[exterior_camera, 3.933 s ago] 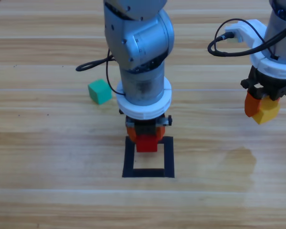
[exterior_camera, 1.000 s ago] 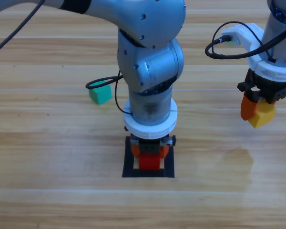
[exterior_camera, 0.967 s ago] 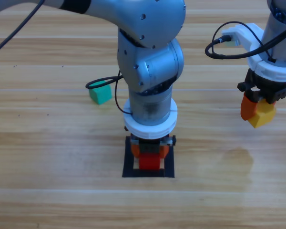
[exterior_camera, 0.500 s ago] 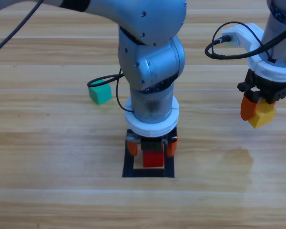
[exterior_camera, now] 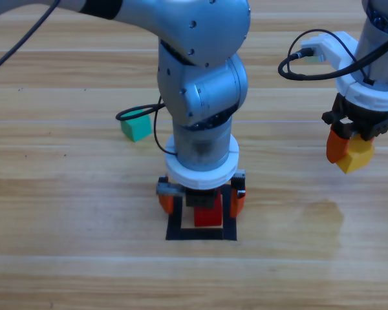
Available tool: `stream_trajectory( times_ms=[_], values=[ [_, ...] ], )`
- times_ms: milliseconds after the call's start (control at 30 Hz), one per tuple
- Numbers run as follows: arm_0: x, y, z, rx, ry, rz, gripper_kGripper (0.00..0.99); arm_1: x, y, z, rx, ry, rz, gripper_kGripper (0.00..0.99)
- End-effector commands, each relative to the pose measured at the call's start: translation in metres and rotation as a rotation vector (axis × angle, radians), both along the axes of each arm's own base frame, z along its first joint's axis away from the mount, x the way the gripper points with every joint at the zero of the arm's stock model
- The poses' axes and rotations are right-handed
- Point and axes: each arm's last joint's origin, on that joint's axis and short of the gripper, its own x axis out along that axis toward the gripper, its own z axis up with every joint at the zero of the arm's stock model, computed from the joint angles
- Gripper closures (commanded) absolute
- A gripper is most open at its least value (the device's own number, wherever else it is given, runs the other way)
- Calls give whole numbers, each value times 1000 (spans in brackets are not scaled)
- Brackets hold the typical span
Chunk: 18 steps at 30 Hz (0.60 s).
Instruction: Stack the blocks in the rectangular block: red at the bottom, yellow in the middle, green on top
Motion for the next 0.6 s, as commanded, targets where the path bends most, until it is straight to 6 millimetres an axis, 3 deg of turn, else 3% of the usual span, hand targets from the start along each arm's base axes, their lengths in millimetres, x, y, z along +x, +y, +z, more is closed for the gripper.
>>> stream_trajectory(
  times_ms=[33, 200, 300, 433, 600],
  values=[
    [16, 19, 54, -99, -93, 15, 0, -3, 10, -19, -19, 29, 29, 840],
    [11, 62, 127, -173, -239, 57, 0, -6, 14, -14, -24, 10, 41, 840],
    [8, 98, 150, -150, -309, 110, 0, -27, 34, -4, -45, -35, 117, 840],
    [21, 140, 140, -88, -380, 96, 0, -45, 50, 16, -16, -80, 163, 840],
    [22, 189, 111, -78, -481, 1, 0, -39, 71, 27, 66, -5, 109, 840]
  ],
)
